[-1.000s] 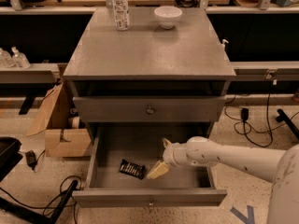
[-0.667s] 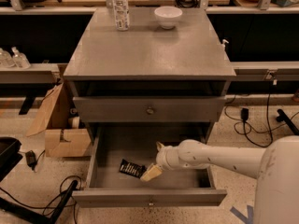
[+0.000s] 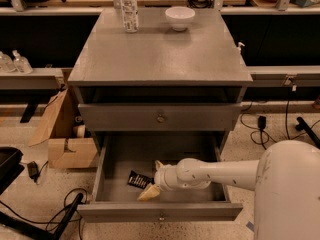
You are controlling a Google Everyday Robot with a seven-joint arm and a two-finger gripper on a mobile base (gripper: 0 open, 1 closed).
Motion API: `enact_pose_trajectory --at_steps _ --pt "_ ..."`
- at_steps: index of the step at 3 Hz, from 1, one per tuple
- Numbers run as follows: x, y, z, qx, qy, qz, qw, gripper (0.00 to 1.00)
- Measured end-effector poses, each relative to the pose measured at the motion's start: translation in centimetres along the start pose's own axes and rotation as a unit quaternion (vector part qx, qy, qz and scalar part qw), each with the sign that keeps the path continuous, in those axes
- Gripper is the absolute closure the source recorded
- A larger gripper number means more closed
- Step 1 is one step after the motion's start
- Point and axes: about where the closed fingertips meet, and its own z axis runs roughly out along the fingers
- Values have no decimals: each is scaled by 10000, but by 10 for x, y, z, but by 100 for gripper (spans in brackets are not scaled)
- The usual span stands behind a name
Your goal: Pick rxbar chocolate from middle drawer and place on counter
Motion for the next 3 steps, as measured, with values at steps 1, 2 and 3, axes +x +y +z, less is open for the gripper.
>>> enact_pose_trajectory --at_steps 1,2,3 --pt "-1 4 19 -85 30 24 10000 0" --pt "1 4 16 79 -73 -141 9998 0" --pt "1 4 16 79 -73 -141 9998 0"
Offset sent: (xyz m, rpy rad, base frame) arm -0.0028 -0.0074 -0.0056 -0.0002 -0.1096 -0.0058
